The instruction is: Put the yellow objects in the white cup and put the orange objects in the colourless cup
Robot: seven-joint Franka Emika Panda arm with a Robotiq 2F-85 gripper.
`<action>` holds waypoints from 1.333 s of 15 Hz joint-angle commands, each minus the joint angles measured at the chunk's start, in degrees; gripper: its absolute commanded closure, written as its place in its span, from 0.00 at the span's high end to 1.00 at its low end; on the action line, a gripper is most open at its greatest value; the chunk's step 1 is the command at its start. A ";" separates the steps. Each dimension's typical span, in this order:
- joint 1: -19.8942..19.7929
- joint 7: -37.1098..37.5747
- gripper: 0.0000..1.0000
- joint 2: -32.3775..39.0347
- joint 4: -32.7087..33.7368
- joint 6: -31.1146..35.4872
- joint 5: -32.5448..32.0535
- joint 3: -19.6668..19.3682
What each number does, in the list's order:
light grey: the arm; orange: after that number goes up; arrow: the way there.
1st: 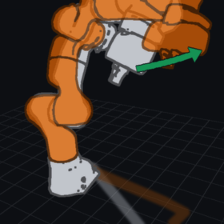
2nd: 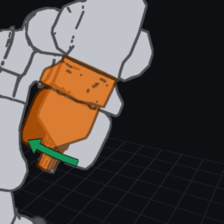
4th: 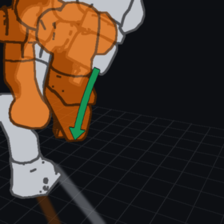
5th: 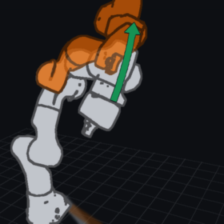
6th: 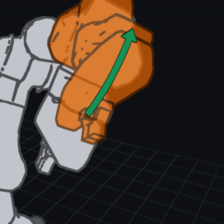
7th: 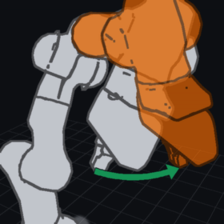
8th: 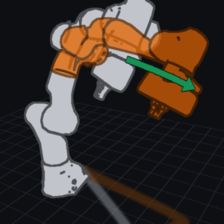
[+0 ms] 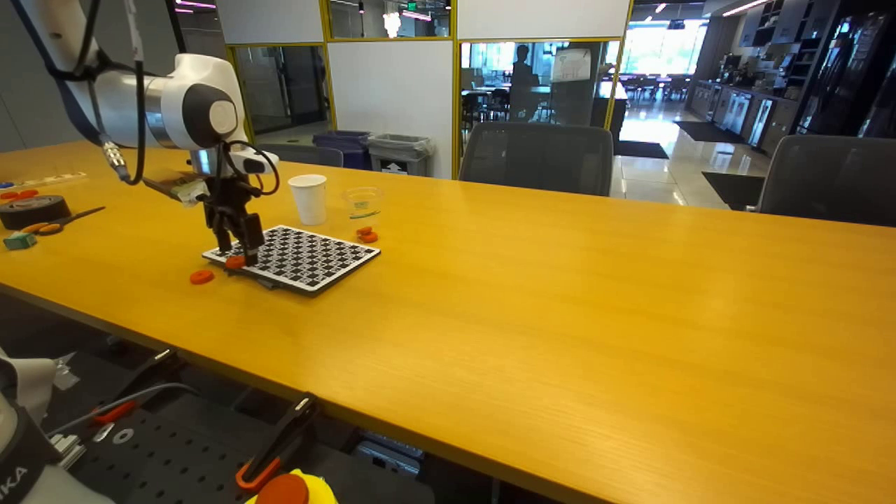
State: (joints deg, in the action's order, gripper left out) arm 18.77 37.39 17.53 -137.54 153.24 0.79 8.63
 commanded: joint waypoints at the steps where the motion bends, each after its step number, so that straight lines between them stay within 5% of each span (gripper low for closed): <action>1: 0.23 -0.43 1.00 -1.62 -0.88 -0.78 1.06 -0.13; 5: 0.13 -0.54 1.00 -1.64 -0.97 -0.84 1.20 -0.10; 6: 0.43 -0.13 0.75 -1.69 -1.05 -0.70 0.55 -0.42; 7: 0.45 -0.09 0.74 -1.71 -1.08 -0.74 0.53 -0.43; 14: 0.34 0.06 0.21 -2.58 -1.40 -1.12 0.51 -0.49; 20: -0.39 0.04 0.24 -4.68 0.80 -6.23 -0.56 -1.60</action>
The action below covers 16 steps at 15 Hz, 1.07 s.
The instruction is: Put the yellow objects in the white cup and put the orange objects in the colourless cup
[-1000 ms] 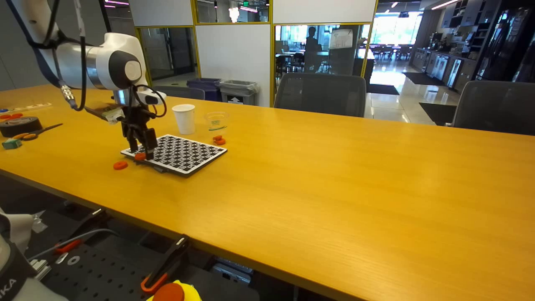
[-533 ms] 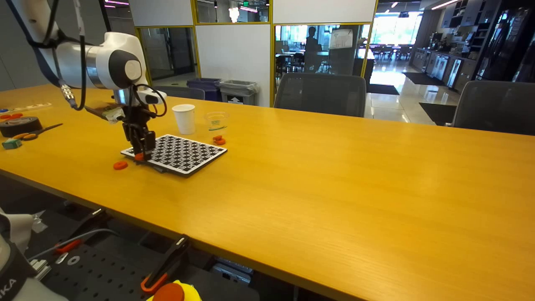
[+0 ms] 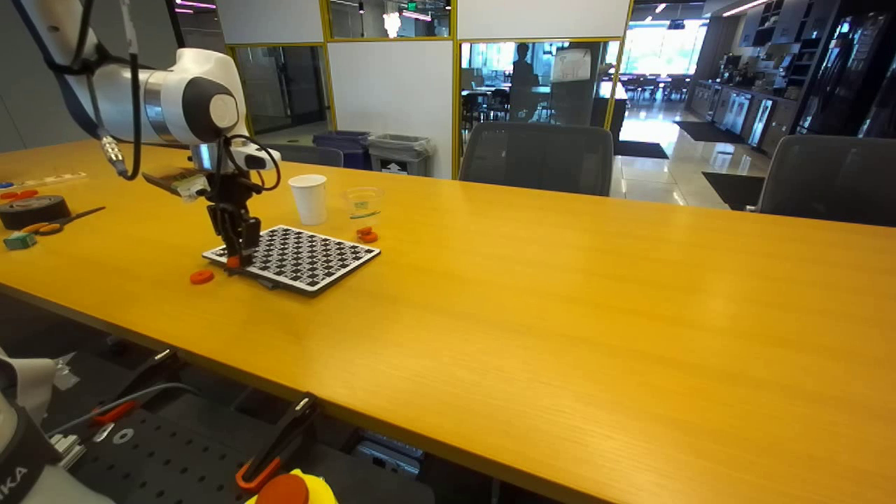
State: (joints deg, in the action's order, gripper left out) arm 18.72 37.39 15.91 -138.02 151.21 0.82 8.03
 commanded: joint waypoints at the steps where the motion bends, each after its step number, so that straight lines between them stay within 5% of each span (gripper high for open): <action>1: -0.71 -0.10 0.24 -3.70 2.19 -5.63 -0.86 -1.39; 8: -5.08 -3.39 0.24 -4.34 12.53 -13.40 -4.22 -3.94; 16: -9.71 -12.33 0.24 2.95 26.72 -17.30 -4.19 -6.22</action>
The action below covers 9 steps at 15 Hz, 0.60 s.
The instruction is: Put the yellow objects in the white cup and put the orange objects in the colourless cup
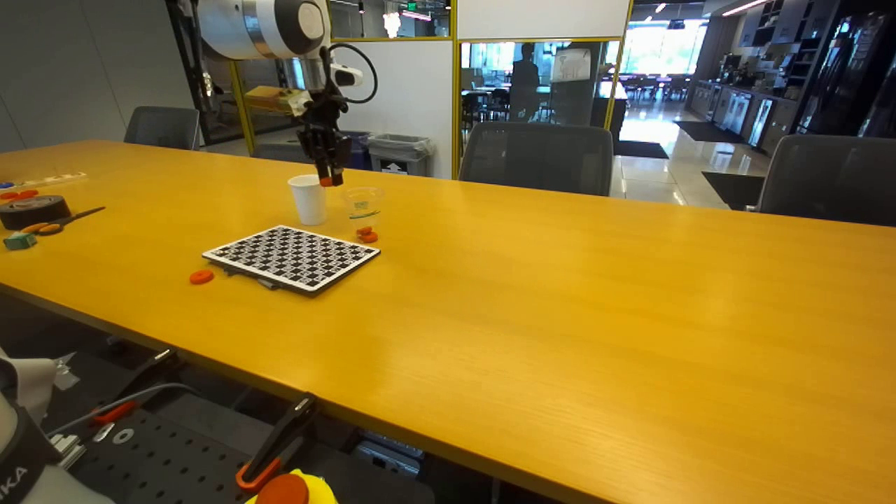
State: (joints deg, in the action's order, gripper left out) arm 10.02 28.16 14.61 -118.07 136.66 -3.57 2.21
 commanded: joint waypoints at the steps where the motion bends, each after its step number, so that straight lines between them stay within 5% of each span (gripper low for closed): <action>1: -1.27 -3.76 0.24 5.30 8.11 -3.07 0.21 -0.52; 9: -2.22 -7.20 0.24 12.30 15.72 -5.04 1.13 -1.05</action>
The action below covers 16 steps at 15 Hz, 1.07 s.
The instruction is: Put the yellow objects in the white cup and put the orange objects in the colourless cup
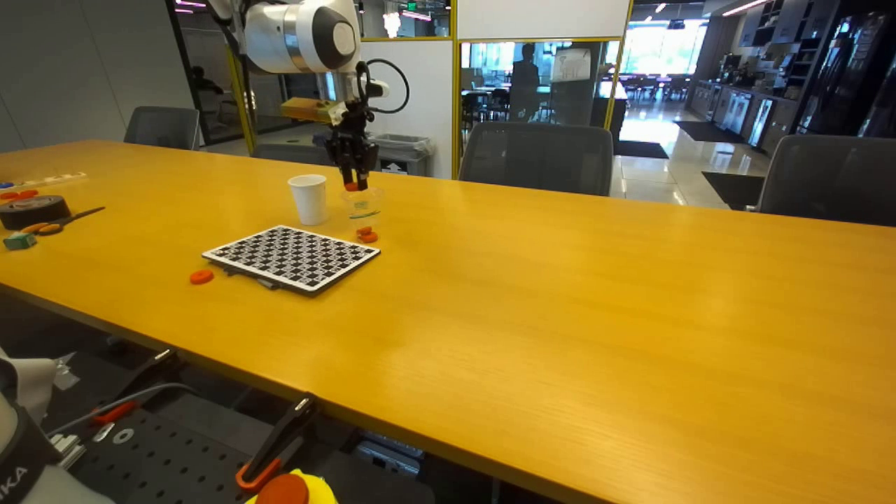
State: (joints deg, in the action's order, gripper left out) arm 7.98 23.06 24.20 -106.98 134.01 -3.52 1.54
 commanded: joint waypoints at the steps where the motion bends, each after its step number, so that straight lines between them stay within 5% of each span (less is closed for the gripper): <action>1: -0.23 -2.26 0.24 3.19 5.15 -2.57 1.18 -0.45; 2: -0.25 -2.37 0.31 3.66 5.70 -2.84 1.22 -0.53; 3: -0.25 -2.37 0.67 3.95 6.07 -3.06 1.26 -0.60; 5: -0.07 -1.86 0.73 3.99 6.15 -2.91 1.12 -0.83; 8: 0.32 -1.13 0.96 2.60 4.88 -2.73 0.88 -0.95; 16: 4.85 5.70 1.00 -8.50 -7.99 -1.48 -0.39 0.10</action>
State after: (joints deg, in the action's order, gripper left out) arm 10.18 24.47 22.99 -107.14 132.11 -3.36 1.39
